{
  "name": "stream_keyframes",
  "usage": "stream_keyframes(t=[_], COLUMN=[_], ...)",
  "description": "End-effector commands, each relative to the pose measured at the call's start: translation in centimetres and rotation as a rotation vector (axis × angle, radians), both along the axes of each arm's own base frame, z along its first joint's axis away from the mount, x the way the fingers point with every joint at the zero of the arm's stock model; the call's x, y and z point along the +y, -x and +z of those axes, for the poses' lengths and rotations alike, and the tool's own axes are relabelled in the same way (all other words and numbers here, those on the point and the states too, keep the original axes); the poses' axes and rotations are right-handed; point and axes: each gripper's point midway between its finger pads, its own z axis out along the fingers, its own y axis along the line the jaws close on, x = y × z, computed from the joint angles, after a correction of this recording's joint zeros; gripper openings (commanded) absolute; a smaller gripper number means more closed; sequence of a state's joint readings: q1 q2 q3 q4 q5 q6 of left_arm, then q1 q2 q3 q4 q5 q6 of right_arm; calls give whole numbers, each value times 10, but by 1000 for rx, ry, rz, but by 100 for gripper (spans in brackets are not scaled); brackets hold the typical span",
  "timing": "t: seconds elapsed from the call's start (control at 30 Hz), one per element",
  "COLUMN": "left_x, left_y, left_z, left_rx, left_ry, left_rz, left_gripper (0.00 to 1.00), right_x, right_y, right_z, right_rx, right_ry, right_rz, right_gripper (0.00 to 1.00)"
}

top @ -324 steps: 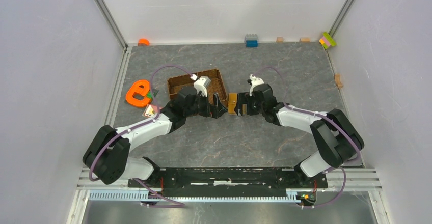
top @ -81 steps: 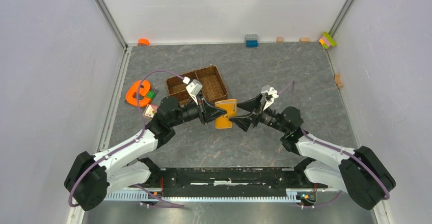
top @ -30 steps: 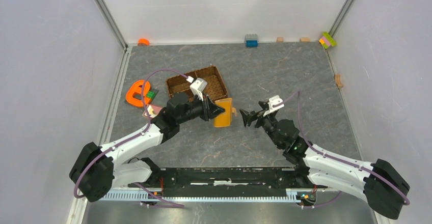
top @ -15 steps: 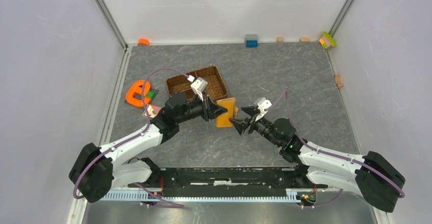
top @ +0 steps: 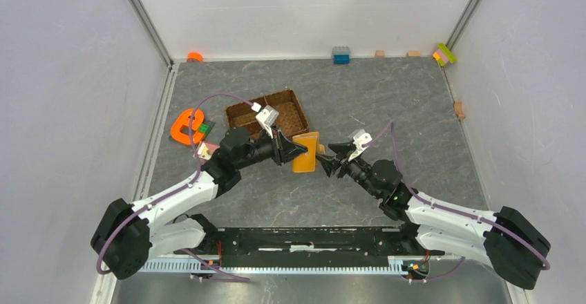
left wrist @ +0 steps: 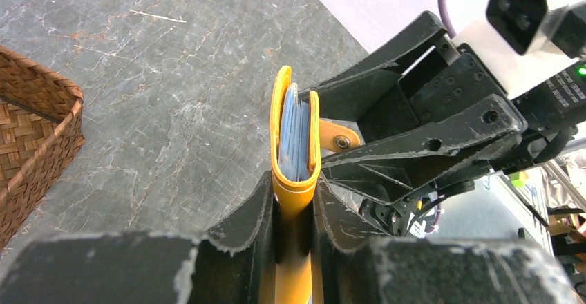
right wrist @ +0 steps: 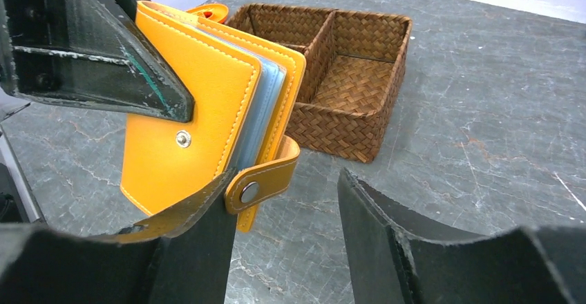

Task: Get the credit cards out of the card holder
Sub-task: Open the card holder.

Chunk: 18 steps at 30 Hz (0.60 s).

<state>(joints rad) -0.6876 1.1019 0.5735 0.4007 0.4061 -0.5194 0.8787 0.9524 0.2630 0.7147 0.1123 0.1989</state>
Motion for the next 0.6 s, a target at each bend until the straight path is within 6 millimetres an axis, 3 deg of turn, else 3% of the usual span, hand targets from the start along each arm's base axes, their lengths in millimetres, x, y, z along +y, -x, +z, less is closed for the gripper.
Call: stream_keyframes(t=[0.0, 0.2, 0.57], left_x=[-2, 2, -5], left_y=[9, 13, 34], left_z=[31, 41, 57], left_rx=[-100, -111, -130], left_ry=[91, 147, 233], left_rz=[-43, -43, -171], left_gripper=[3, 2, 2], right_x=[9, 5, 17], right_y=[-3, -1, 29], right_z=[18, 22, 43], right_rx=[-10, -16, -37], right_ry=[-25, -64, -207], right_rz=[23, 38, 302], right_gripper=[60, 60, 56])
